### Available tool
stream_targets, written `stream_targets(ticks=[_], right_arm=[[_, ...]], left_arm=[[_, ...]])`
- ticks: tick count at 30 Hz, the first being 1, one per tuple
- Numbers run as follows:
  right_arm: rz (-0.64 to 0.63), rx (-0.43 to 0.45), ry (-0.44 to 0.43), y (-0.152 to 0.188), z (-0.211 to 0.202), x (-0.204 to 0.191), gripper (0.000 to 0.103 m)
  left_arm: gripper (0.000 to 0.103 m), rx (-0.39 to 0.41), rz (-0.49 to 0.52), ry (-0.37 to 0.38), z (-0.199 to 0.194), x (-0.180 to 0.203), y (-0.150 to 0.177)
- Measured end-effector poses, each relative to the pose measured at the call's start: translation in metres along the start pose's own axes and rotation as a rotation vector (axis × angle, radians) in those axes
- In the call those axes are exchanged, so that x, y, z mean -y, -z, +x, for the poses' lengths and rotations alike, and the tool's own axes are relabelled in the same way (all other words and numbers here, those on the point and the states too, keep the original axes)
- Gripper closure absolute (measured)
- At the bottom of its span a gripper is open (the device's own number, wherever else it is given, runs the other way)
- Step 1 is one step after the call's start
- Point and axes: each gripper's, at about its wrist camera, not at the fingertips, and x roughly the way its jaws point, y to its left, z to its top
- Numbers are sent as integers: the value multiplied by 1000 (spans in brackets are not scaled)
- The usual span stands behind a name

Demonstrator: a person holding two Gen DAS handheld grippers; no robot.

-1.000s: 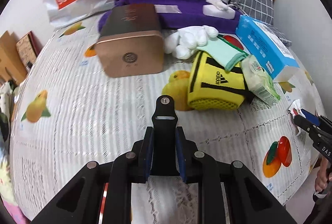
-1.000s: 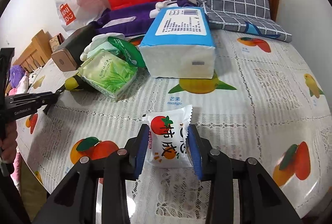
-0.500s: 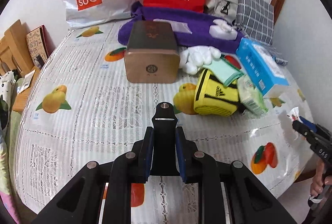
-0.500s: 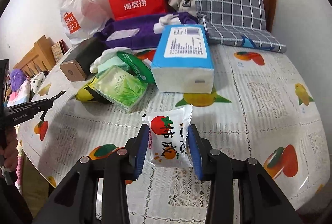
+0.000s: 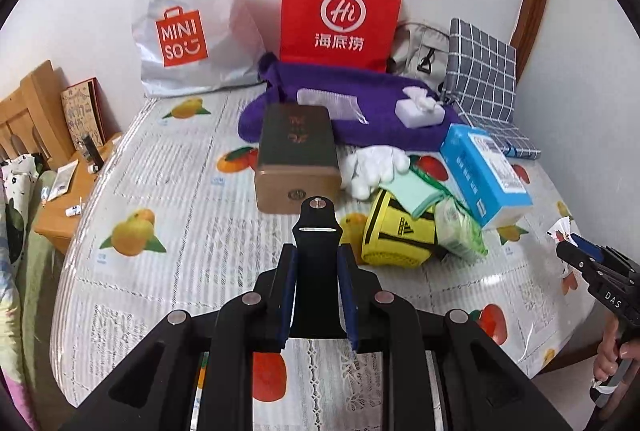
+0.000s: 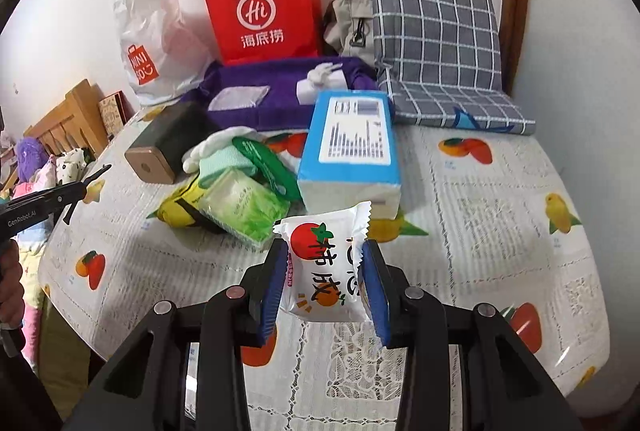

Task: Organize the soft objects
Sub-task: 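Carry the strap and snack packet toward the purple towel with both grippers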

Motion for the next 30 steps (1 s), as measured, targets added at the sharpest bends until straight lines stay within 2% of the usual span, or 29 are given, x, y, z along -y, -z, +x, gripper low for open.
stream_targets(ticks=[17,30], right_arm=[[-7,67,-12,-48,-15,6,65],[-25,108,-39,-88,4,7,65]], left_arm=[[83,54,10,-19,-9,8,-45],[83,71,9,-57,-5,8,-80]])
